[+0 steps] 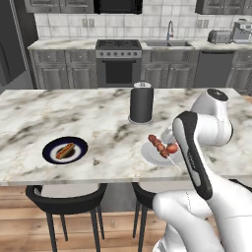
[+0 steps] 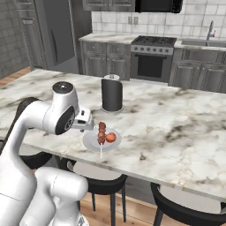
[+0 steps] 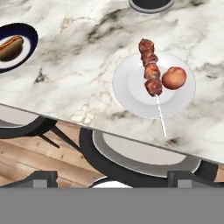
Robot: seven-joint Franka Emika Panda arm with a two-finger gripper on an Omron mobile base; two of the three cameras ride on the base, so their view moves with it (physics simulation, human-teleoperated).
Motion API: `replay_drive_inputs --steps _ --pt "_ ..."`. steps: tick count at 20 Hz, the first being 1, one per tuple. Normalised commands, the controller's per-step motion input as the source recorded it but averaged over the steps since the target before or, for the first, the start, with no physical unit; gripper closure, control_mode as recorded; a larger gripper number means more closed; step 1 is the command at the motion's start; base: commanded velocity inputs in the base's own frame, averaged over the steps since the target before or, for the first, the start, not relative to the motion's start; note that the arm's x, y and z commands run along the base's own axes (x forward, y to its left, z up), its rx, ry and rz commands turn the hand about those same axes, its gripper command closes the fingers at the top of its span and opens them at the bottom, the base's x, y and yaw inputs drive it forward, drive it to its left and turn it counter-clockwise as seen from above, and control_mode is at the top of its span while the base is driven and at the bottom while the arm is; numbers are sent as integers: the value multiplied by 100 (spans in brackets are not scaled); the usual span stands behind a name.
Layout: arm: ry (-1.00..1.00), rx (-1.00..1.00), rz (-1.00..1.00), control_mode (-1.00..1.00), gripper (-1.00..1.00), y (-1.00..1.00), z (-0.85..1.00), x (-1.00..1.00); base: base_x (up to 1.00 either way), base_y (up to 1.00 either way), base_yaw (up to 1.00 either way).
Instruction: Pick up the peach and apple from the fridge and place one fruit on each plate on the dining counter.
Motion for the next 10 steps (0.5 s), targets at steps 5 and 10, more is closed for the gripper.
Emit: replay_drive_inputs --steps 5,10 --pt "-3 -4 -20 -100 -100 32 32 -74 0 0 0" --pt "-16 -4 -6 -100 -100 3 32 -65 0 0 0"
